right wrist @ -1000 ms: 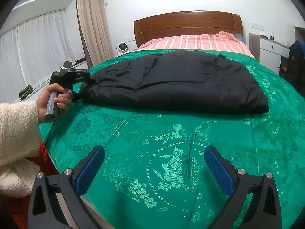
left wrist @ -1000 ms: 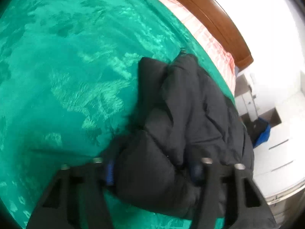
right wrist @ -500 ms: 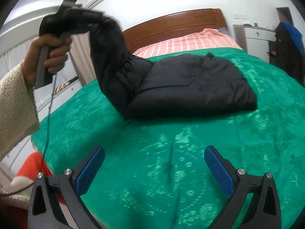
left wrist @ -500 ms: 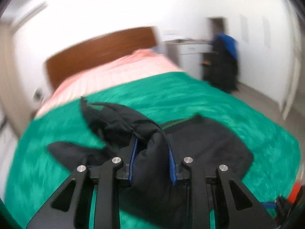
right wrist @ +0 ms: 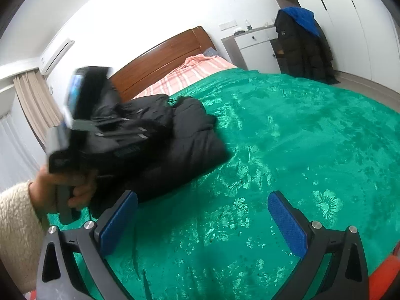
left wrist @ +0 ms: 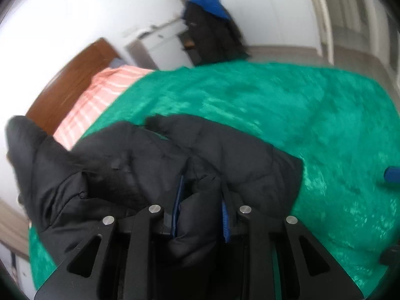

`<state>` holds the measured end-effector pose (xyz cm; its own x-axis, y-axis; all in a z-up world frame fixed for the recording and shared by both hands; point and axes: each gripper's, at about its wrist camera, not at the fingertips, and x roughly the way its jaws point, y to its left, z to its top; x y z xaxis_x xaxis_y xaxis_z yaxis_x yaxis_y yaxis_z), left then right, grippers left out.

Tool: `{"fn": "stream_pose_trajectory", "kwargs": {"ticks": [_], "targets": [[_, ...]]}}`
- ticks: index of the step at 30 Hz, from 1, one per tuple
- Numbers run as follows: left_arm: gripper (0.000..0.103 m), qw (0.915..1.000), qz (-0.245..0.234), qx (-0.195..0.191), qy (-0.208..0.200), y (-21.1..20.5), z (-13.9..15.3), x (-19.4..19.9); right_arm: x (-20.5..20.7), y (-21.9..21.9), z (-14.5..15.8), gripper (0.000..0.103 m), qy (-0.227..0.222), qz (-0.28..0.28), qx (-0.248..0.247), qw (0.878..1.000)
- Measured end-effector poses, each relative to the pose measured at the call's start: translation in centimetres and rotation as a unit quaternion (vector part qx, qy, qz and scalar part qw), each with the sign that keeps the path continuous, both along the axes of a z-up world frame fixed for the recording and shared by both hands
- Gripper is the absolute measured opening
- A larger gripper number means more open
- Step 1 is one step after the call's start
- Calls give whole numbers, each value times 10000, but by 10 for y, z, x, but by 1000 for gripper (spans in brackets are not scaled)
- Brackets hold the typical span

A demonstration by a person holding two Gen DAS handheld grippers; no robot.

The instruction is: Fold large clothes

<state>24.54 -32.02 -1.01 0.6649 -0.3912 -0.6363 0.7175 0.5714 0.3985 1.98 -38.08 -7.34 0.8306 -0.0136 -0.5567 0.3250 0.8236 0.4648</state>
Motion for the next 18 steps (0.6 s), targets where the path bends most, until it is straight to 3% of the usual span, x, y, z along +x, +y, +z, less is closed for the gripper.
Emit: {"fn": "stream_pose_trajectory", "kwargs": {"ticks": [3, 5, 7, 11, 16, 18], "targets": [[25, 9965, 519, -633, -190, 42, 35, 4, 6, 3, 1, 102, 53, 169, -25, 9998], [25, 9889, 1018, -1013, -376, 89, 60, 2, 8, 9, 2, 102, 27, 294, -49, 9996], [26, 9757, 1657, -1382, -383, 146, 77, 4, 9, 13, 2, 102, 17, 348, -59, 9994], [29, 9312, 3042, -2007, 92, 275, 68, 16, 16, 15, -7, 102, 129, 463, 35, 9988], [42, 8558, 4672, -2076, 791, 415, 9, 25, 30, 15, -11, 102, 145, 701, 502, 9962], [42, 8400, 4936, -2078, 872, 440, -1, 19, 40, 7, -12, 102, 102, 736, 836, 9937]]}}
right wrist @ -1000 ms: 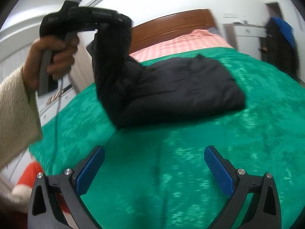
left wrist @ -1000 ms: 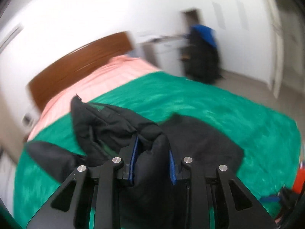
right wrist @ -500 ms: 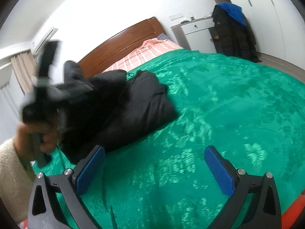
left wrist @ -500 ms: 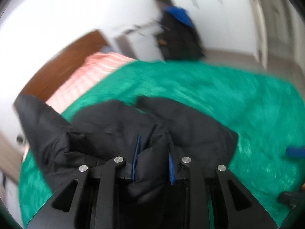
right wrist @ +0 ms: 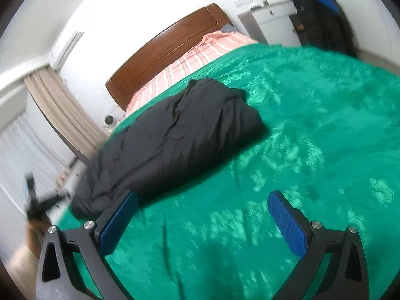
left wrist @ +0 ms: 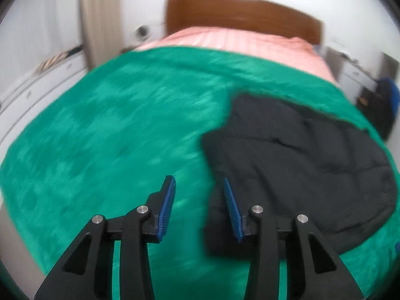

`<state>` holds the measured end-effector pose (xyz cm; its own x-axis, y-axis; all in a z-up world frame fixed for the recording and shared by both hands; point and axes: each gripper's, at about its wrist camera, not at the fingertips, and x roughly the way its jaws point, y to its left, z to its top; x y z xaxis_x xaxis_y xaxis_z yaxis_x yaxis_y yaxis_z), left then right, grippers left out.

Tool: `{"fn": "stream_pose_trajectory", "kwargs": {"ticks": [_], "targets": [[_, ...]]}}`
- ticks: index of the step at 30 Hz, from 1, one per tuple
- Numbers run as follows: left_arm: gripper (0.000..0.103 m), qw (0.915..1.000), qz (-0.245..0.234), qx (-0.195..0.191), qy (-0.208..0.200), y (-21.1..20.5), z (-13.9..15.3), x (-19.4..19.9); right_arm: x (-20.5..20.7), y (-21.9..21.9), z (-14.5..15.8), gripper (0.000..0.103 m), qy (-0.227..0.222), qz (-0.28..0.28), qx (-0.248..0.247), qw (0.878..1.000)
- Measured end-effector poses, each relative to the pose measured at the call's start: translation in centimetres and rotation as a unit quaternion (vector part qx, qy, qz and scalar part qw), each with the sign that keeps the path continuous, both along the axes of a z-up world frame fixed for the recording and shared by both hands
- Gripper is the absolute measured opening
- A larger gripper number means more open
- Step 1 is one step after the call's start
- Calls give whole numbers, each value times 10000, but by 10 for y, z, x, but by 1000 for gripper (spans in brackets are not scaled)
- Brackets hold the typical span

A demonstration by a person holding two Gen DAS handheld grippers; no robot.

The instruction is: Fold large clothes

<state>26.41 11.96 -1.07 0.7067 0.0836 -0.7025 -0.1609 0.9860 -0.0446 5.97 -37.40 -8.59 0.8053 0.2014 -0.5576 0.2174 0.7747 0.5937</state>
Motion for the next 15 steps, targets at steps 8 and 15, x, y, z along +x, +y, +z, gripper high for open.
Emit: {"fn": "stream_pose_trajectory", "kwargs": {"ticks": [8, 15], "targets": [[50, 9925, -899, -99, -818, -55, 40, -13, 91, -51, -32, 102, 365, 24, 1293, 9909], [54, 9778, -2087, 118, -128, -195, -5, 71, 128, -56, -44, 102, 430, -116, 1544, 9870]]}}
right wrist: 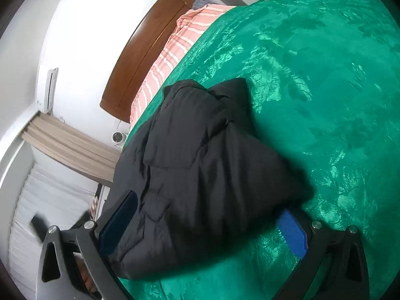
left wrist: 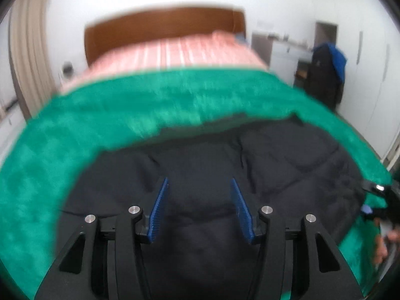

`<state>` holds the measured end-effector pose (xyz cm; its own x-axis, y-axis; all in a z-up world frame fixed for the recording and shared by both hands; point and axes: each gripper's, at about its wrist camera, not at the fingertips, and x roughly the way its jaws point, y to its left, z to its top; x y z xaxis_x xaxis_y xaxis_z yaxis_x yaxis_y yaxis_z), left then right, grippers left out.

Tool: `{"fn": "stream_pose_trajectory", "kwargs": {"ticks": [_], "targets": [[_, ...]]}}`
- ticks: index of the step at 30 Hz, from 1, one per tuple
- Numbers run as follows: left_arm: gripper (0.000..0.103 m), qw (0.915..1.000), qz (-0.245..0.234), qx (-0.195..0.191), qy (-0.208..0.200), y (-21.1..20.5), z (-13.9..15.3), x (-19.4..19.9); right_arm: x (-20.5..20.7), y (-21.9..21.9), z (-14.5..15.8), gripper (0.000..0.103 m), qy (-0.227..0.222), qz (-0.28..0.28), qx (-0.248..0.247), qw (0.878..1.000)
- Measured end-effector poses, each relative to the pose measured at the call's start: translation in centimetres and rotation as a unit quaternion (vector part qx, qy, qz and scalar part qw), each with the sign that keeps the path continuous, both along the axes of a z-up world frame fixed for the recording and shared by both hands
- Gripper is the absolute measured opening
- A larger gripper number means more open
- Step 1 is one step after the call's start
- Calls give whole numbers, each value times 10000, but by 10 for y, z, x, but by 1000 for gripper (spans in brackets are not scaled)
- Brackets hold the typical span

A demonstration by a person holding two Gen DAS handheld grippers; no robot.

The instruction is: Fold large clothes

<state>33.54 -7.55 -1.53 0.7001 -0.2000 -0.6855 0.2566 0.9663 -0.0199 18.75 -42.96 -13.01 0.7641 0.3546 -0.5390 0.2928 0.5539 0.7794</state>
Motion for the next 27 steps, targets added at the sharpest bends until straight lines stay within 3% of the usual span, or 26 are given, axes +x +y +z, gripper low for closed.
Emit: {"fn": "stream_pose_trajectory", "kwargs": {"ticks": [2, 4, 8, 10, 12, 14, 15, 16, 17, 19, 21, 23, 25, 27], "targets": [[55, 9975, -23, 357, 604, -16, -45, 11, -2, 1, -1, 102, -64, 96, -4, 9999], [55, 9950, -271, 964, 40, -29, -50, -17, -7, 1, -1, 103, -106, 206, 72, 9997], [62, 9973, -529, 509, -76, -25, -34, -49, 0, -2, -3, 103, -270, 340, 232, 9988], [61, 9960, -577, 685, 60, -34, -51, -51, 15, -2, -8, 103, -246, 193, 270, 9991], [61, 9929, -624, 1012, -89, -42, -71, -55, 25, 4, -14, 103, -131, 22, 354, 9993], [61, 9941, -543, 932, -99, -41, -74, -58, 38, 6, -17, 99, -146, -139, 420, 9989], [61, 9949, -505, 870, -59, -40, -73, -58, 44, 8, -16, 88, -128, -150, 383, 9991], [61, 9951, -516, 844, -46, -40, -73, -58, 51, 12, -12, 47, -77, -22, 263, 9996], [61, 9949, -550, 842, -27, -40, -72, -59, 54, 17, -2, 35, -84, 44, 31, 10000], [61, 9945, -641, 821, 46, -34, -72, -56, 55, 38, 36, 27, -259, 282, -950, 9947], [61, 9941, -741, 765, 211, -26, -67, -52, 53, 68, 78, 25, -540, 577, -1978, 9770], [61, 9944, -803, 424, 548, -12, -54, -47, 50, 107, 124, 25, -887, 817, -2958, 9476], [61, 9931, -764, -477, 751, 23, -27, -48, 47, 149, 156, 25, -1197, 1035, -3775, 9124], [77, 9839, -776, -1398, 801, 66, 7, -46, 41, 199, 178, 25, -1550, 1321, -4551, 8668]]}}
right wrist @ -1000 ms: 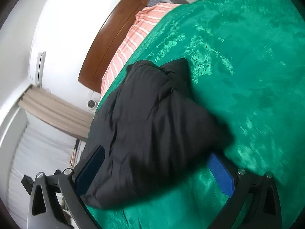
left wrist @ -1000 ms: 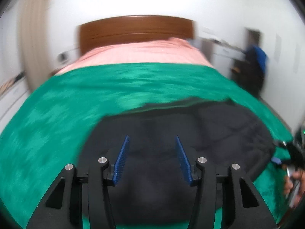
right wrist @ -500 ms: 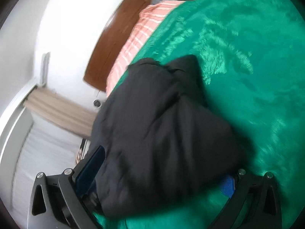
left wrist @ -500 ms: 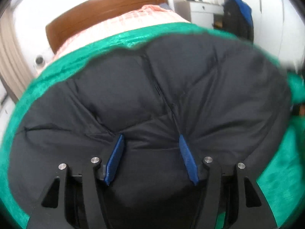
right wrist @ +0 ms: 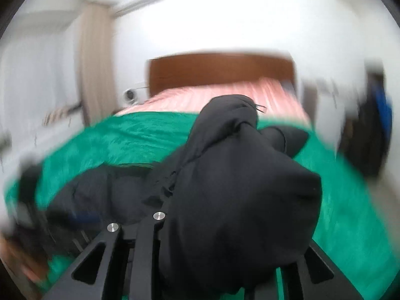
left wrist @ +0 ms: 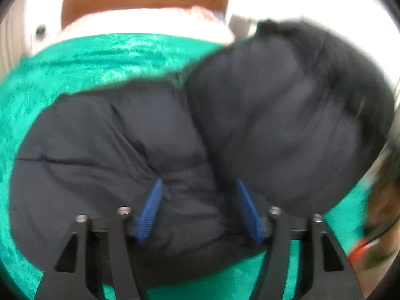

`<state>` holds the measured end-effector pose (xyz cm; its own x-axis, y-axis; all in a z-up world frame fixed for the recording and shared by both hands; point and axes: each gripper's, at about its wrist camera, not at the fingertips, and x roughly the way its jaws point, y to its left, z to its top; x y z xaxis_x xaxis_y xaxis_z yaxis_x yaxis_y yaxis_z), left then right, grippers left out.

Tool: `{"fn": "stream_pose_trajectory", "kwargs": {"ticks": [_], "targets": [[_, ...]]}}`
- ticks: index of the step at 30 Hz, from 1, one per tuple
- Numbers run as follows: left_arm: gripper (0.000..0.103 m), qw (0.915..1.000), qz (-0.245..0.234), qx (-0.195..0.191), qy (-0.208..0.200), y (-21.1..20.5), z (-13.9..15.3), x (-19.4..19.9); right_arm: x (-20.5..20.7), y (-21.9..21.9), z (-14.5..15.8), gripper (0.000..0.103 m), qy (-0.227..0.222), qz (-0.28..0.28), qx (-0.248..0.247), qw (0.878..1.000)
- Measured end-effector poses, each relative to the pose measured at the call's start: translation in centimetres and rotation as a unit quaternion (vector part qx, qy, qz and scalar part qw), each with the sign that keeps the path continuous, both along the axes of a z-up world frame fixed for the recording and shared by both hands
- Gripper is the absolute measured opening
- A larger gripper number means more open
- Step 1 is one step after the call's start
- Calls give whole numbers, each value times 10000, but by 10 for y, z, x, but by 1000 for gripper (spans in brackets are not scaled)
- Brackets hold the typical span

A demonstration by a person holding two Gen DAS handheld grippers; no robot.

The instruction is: Fold large clothes

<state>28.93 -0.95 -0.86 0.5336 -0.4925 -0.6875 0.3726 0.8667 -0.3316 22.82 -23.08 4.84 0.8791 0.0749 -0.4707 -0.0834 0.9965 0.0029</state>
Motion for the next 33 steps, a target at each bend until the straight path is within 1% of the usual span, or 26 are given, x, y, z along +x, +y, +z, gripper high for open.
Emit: {"fn": "stream_pose_trajectory", "kwargs": {"ticks": [1, 2, 3, 4, 5, 7, 9, 10, 11, 12, 13, 15, 16, 18, 19, 20, 22, 23, 24, 25, 26, 27, 28, 30, 31, 33], "targets": [[79, 9995, -34, -326, 25, 15, 15, 2, -6, 33, 7, 25, -156, 210, -538, 9982], [82, 9978, -149, -652, 8, 30, 33, 3, -9, 57, 10, 25, -253, 373, -918, 9948], [87, 9951, -348, -917, -95, 45, 58, 6, -13, 92, 11, 25, -377, 614, -1430, 9871], [91, 9929, -527, -1043, -224, 53, 77, 7, -17, 111, 9, 25, -450, 755, -1708, 9814], [100, 9913, -659, -1097, -303, 53, 91, 11, -20, 130, 6, 25, -514, 893, -1950, 9754], [101, 9902, -908, -967, -445, 54, 118, 18, -26, 163, 0, 25, -645, 1026, -2371, 9639], [101, 9906, -1060, -728, -459, 57, 133, 31, -23, 177, -4, 25, -523, 1129, -2483, 9607], [101, 9915, -1035, -650, -455, 57, 140, 36, -20, 187, -9, 25, -417, 1240, -2683, 9544], [101, 9911, -1070, -664, -427, 58, 143, 38, -21, 196, -15, 25, -435, 1338, -2962, 9447], [101, 9901, -1138, -724, -381, 58, 146, 42, -25, 200, -18, 25, -484, 1383, -3105, 9392], [101, 9904, -1163, -662, -343, 56, 145, 47, -29, 208, -21, 24, -550, 1438, -3270, 9324], [101, 9949, -966, -88, -295, 48, 132, 59, -35, 216, -25, 24, -635, 1483, -3443, 9249], [101, 9957, -886, 93, -235, 46, 127, 65, -39, 218, -26, 24, -676, 1495, -3515, 9217], [102, 9964, -837, 158, -38, 38, 117, 73, -53, 230, -34, 24, -786, 1535, -3769, 9101], [102, 9961, -835, 263, -62, 31, 116, 75, -56, 233, -39, 24, -860, 1571, -3925, 9022], [100, 9955, -847, 396, -169, 27, 116, 73, -58, 234, -44, 24, -915, 1595, -4030, 8965], [67, 9941, -822, 629, -321, 15, 117, 72, -59, 233, -46, 25, -947, 1598, -4019, 8967], [47, 9937, -786, 743, -310, 12, 117, 73, -56, 231, -44, 27, -915, 1582, -3911, 9020], [35, 9940, -729, 733, -345, 14, 118, 73, -53, 223, -36, 30, -757, 1619, -3559, 9173], [31, 9947, -676, 683, -378, 20, 117, 75, -48, 218, -30, 43, -621, 1689, -3233, 9290], [29, 9956, -604, 601, -385, 31, 116, 76, -43, 211, -22, 68, -428, 1864, -2772, 9416], [28, 9970, -490, 500, -337, 49, 111, 82, -44, 200, -10, 79, -194, 2132, -2097, 9540], [27, 9982, -306, 455, -256, 72, 101, 87, -47, 183, 5, 89, 1, 2451, -1197, 9621], [27, 9988, 2, 470, -116, 109, 79, 91, -44, 153, 25, 91, 166, 2582, 6, 9660], [27, 9986, 159, 498, -2, 127, 62, 93, -34, 136, 34, 92, 209, 2406, 474, 9692], [27, 9971, 459, 552, 241, 162, 22, 91, -1, 109, 46, 92, 255, 1922, 1082, 9750]]}}
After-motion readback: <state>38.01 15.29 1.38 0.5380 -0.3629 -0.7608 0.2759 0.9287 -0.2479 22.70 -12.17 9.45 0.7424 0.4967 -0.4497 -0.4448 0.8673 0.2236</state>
